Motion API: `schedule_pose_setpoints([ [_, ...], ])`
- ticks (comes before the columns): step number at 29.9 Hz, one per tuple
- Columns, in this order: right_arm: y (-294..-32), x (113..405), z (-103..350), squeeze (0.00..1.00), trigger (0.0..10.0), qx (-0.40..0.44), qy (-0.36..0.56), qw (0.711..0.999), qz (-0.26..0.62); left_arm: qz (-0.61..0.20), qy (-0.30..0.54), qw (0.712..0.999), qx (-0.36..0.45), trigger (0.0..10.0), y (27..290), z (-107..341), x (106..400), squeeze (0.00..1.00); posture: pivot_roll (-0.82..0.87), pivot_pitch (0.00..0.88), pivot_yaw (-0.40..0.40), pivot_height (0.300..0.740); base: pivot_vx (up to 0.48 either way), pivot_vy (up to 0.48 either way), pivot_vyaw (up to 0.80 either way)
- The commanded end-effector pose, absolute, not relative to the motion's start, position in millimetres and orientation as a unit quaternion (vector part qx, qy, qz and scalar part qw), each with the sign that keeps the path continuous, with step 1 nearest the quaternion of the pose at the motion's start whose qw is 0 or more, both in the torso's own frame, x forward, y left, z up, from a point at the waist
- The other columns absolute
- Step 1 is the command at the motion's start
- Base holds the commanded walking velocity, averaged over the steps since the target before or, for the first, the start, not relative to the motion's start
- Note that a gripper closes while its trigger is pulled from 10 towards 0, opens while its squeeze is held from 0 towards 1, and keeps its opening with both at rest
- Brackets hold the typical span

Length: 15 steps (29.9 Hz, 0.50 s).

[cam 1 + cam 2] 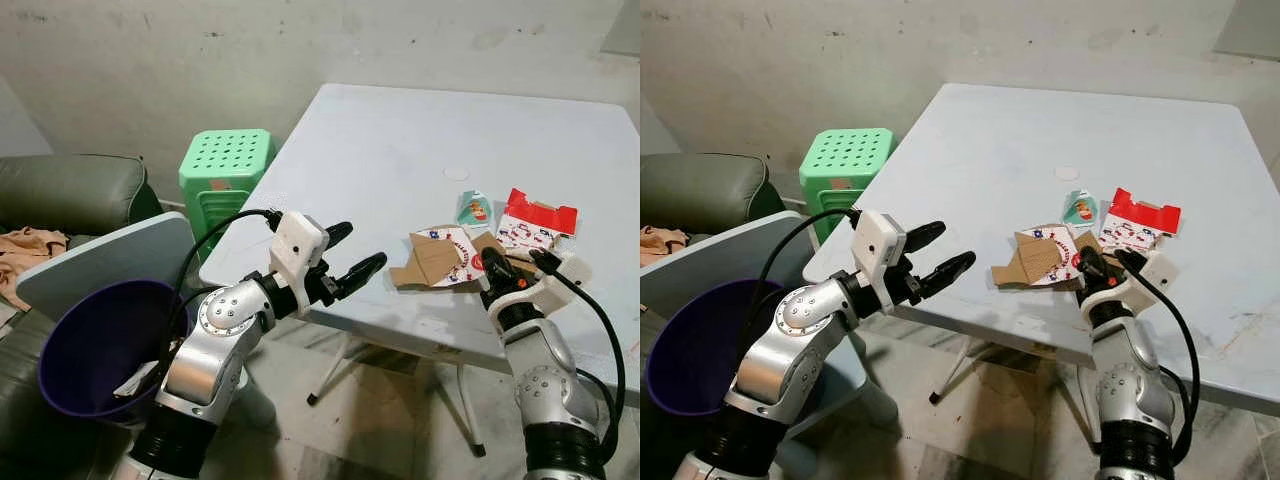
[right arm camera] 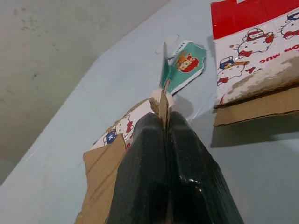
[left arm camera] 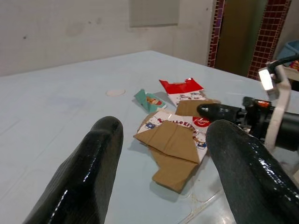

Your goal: Picking trash to rubbish bin

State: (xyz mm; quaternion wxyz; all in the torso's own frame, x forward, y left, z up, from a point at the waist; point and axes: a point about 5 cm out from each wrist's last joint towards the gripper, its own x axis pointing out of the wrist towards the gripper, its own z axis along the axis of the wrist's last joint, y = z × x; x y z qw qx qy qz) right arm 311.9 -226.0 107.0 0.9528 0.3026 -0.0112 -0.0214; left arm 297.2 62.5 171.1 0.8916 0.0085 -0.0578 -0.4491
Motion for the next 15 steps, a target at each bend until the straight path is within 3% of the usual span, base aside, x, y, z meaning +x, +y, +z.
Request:
schedule_pose_setpoints([
  [1, -225, 310, 115, 0.00, 0.0, 0.302, -0.037, 0.953, -0.010, -0.439, -0.059, 0.896, 0.011, 10.0, 65, 172, 301, 0.00, 0.03, 0.067, 0.038, 0.740, 0.000, 0.000, 0.00],
  [2, -225, 309, 116, 0.00, 0.1, 0.301, -0.040, 0.953, -0.011, -0.438, -0.059, 0.897, 0.010, 10.0, 66, 172, 301, 0.00, 0.03, 0.067, 0.038, 0.740, 0.000, 0.000, 0.00],
  [3, -225, 309, 118, 0.00, 4.3, 0.300, -0.048, 0.953, -0.008, -0.434, -0.061, 0.899, 0.008, 10.0, 66, 172, 302, 0.00, 0.03, 0.066, 0.037, 0.740, 0.000, 0.000, 0.00],
  [4, -225, 308, 124, 0.00, 10.0, 0.286, -0.066, 0.956, 0.000, -0.427, -0.063, 0.902, 0.003, 10.0, 68, 173, 304, 0.00, 0.03, 0.063, 0.036, 0.740, 0.000, 0.000, 0.00],
  [15, -216, 307, 154, 0.00, 10.0, 0.186, -0.143, 0.972, 0.031, -0.348, -0.073, 0.934, -0.029, 10.0, 87, 181, 321, 0.00, 0.05, 0.058, 0.031, 0.740, 0.000, 0.000, 0.00],
])
